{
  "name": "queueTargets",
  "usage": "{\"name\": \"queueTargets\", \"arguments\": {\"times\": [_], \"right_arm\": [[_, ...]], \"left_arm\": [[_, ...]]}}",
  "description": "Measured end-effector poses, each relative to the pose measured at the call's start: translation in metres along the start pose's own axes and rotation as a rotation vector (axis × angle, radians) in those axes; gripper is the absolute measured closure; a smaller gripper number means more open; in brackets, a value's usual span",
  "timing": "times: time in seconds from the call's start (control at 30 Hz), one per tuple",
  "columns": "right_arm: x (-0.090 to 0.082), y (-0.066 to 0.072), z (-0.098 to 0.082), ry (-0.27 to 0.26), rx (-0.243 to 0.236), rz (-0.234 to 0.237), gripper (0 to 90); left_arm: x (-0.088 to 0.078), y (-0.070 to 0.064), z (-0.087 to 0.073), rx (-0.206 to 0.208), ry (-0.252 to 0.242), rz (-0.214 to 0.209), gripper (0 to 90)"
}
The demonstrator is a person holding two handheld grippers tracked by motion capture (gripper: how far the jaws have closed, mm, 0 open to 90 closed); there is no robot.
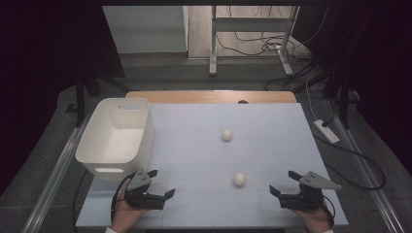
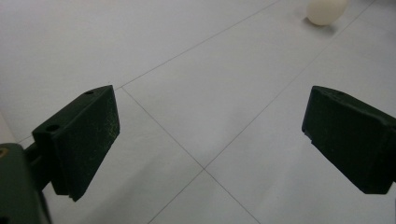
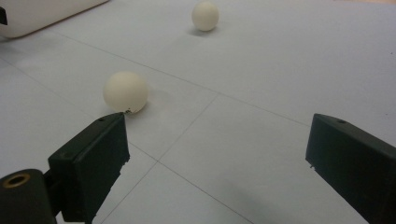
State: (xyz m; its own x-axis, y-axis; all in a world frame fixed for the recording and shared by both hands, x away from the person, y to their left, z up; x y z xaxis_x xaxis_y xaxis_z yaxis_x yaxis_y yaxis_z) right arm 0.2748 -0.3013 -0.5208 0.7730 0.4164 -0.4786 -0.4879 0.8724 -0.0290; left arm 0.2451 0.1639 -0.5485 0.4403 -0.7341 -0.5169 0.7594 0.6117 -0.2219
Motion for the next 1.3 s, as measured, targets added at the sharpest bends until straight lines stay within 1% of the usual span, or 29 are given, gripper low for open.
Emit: {"name": "queueTargets", "arguments": {"times": [0.07,0.13,0.3,0.5,0.8,1.07,1.3], "right_arm": [[0.001,0.001,0.0,0.001,-0.003,0.012,7.2],[0.002,0.001,0.0,0.006,-0.007,0.015,7.3],[0.001,0.001,0.001,-0.001,-0.005,0.015,7.6],[0.001,0.0,0.0,0.005,-0.003,0.017,7.7],[0.0,-0.002,-0.002,0.004,0.012,0.022,8.4],[-0.001,-0.006,-0.003,-0.005,0.037,0.025,9.0],[-0.003,-0.005,-0.005,-0.003,0.047,0.03,9.4]], "left_arm": [[-0.001,0.0,0.0,0.0,-0.002,0.001,5.2],[-0.001,-0.001,0.0,0.003,-0.003,0.011,5.2],[-0.002,-0.002,0.001,0.007,-0.004,0.01,5.2],[-0.002,-0.003,0.002,0.007,-0.005,0.01,5.3],[-0.001,-0.004,0.005,0.01,-0.006,0.008,5.3],[0.002,-0.006,0.01,0.022,-0.004,0.007,5.3],[0.003,-0.006,0.011,0.023,-0.004,0.006,5.3]]}}
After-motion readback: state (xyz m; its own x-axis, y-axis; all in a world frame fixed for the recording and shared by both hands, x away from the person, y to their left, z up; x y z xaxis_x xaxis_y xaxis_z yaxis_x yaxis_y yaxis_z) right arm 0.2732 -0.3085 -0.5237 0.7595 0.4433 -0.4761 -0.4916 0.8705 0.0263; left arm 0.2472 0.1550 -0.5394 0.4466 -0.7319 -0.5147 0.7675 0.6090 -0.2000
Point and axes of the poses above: each handheld gripper's, and its own axes: x roughly forward along the jaws, z roughly out of its top, y roughly to its left, the point moved 3 cm from there along x, roughly forward along the jaws, and after that the axes turned 11 degrees about -z, right-handed, at the moved point
